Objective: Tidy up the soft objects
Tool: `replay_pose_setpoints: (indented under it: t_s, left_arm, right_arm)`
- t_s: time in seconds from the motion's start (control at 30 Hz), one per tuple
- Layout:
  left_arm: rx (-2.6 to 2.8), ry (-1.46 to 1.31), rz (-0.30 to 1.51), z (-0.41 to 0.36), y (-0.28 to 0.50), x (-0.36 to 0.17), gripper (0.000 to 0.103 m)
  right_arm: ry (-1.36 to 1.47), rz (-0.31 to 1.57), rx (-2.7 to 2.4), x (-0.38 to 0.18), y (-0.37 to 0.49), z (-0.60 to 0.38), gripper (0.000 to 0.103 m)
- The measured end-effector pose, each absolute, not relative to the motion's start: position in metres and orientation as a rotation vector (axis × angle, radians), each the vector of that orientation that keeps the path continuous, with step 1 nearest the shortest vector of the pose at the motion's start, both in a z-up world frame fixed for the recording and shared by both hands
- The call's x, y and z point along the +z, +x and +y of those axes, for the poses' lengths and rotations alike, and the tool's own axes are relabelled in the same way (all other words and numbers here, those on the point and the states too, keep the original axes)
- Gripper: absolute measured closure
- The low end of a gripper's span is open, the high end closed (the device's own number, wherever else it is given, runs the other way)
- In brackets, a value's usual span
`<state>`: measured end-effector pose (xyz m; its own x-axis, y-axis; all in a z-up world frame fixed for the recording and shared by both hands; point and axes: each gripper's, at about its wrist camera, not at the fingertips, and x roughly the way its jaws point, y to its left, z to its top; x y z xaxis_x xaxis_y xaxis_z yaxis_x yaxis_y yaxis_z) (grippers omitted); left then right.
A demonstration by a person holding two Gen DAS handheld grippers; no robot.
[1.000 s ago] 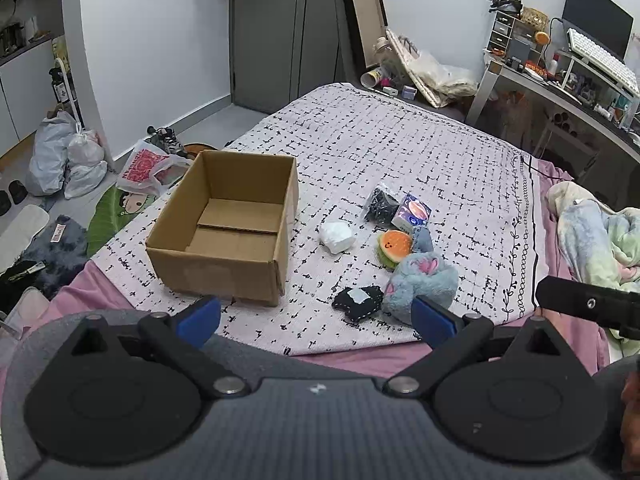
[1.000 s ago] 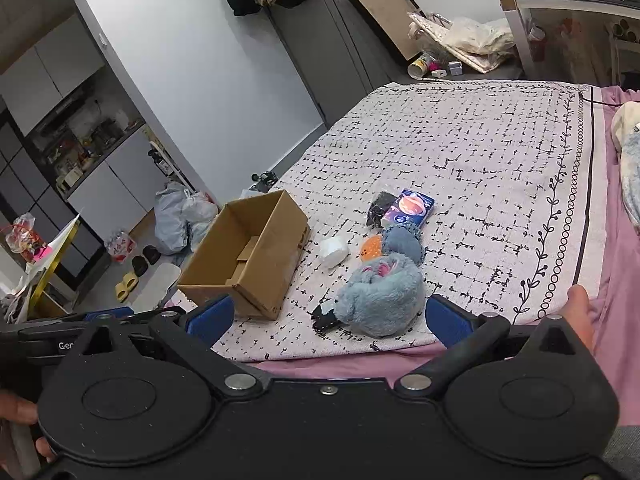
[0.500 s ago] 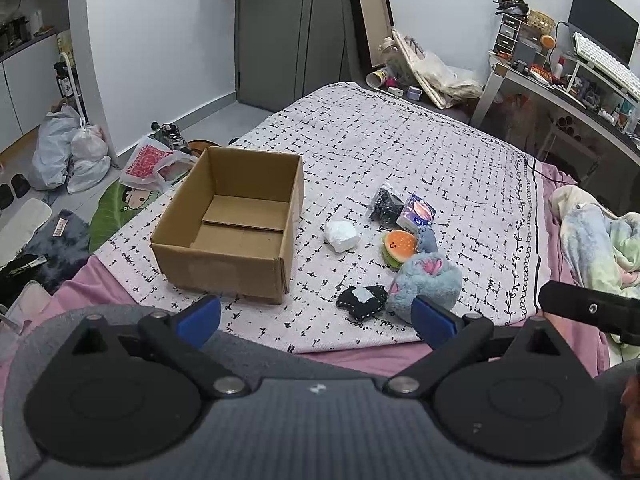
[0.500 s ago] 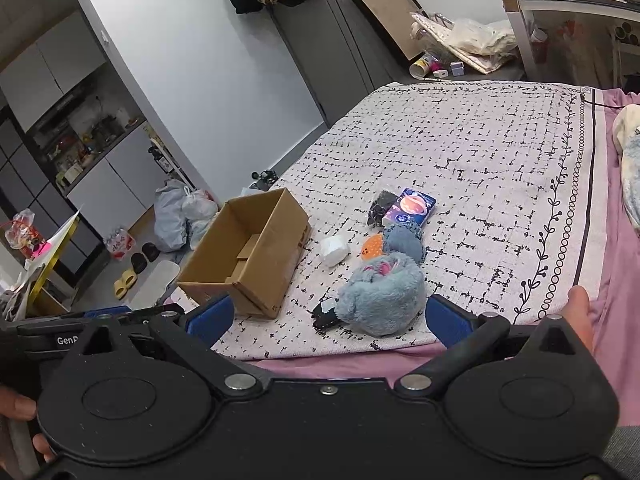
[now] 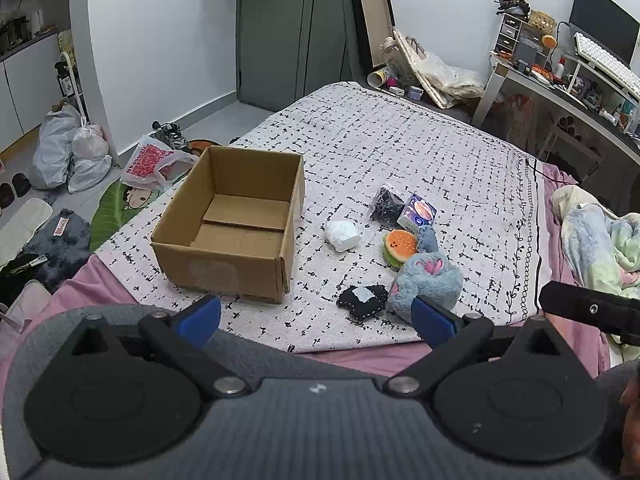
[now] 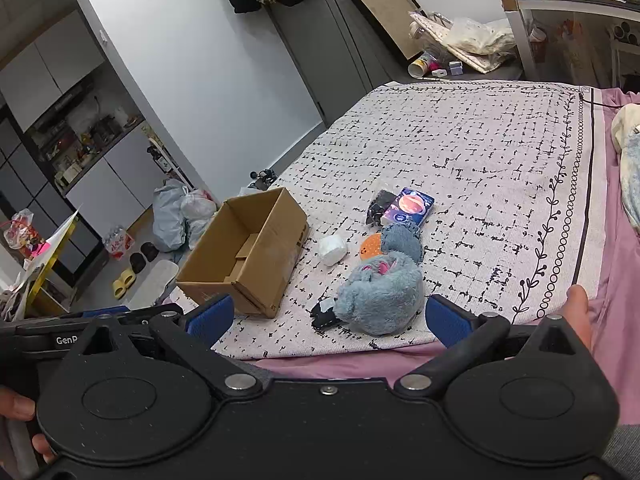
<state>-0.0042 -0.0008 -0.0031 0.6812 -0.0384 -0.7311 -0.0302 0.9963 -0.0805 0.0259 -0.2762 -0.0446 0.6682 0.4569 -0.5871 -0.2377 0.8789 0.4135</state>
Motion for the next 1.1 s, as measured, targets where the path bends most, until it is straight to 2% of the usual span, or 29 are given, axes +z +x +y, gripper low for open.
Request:
replay_pose_setpoints:
  t_s: [1.1]
  left_arm:
    - [-0.023, -0.114, 0.814, -0.008, 0.013, -0.011, 0.002]
  right_arm:
    - [0.32, 0.741, 0.389, -0.047, 0.036, -0.276, 0.0]
